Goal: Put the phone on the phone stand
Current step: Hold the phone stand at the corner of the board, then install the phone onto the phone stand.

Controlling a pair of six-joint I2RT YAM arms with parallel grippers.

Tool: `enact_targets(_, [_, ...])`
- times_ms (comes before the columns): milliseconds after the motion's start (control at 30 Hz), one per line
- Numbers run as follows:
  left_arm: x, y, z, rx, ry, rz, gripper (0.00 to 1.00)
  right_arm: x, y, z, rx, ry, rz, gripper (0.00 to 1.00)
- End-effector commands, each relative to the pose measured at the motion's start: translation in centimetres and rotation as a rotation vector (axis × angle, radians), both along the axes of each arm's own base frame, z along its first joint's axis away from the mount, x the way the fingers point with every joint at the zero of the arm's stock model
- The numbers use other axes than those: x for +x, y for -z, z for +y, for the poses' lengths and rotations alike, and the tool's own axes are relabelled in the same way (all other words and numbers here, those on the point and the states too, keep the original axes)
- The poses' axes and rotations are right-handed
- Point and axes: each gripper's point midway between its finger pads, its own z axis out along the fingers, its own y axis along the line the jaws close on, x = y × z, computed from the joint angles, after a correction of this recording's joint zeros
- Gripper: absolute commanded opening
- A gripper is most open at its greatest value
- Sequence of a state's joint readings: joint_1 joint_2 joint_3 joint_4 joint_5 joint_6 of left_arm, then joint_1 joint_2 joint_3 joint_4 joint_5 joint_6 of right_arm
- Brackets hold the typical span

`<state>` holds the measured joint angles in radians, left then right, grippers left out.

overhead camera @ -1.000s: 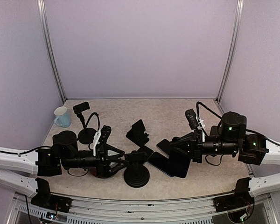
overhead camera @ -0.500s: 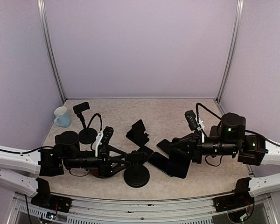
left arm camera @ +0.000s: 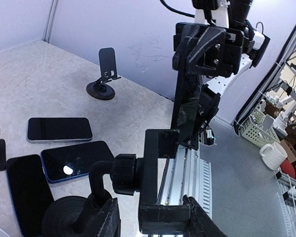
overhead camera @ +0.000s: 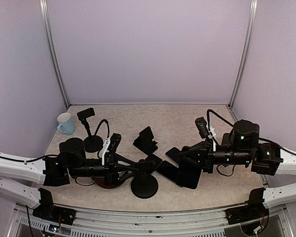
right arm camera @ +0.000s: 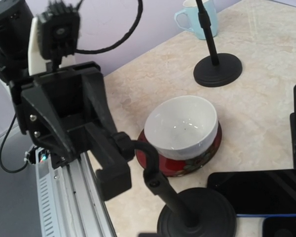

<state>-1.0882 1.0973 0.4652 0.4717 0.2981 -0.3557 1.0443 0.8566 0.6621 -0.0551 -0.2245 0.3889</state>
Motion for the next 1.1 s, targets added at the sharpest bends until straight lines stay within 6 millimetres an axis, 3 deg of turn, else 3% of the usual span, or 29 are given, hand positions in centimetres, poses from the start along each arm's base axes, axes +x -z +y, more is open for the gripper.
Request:
enact_targets(0, [0.1, -0.9, -0.2, -0.032, 0.012, -0.02, 0.33, 0.1, -1.7, 0.3, 0.055, 0.002, -0.023, 0.0])
enact_targets(133, [0.0, -1.2, -0.2, -0.038, 0.017, -0.027, 0.19, -0.2, -1.7, 0.6, 0.042, -0.027, -0.029, 0.0])
enact_targets(300, [-0.3, -1.8, -0.4, -0.051, 0.039, -0.041, 0.09, -1.8, -2.4, 1.4, 0.066, -0.138, -0.048, 0.0])
enact_targets(767, [-1.9, -2.3, -1.9, -0.079, 0.149, -0.043, 0.0, -4.7, -3.0, 4.5, 0.11, -0.385, -0.064, 0.0])
enact_targets(1067, [-3.5, -2.5, -2.7, -0.088, 0.206, -0.058, 0.0, -6.0, -5.6, 6.0, 0.195, -0.49, -0.108, 0.0])
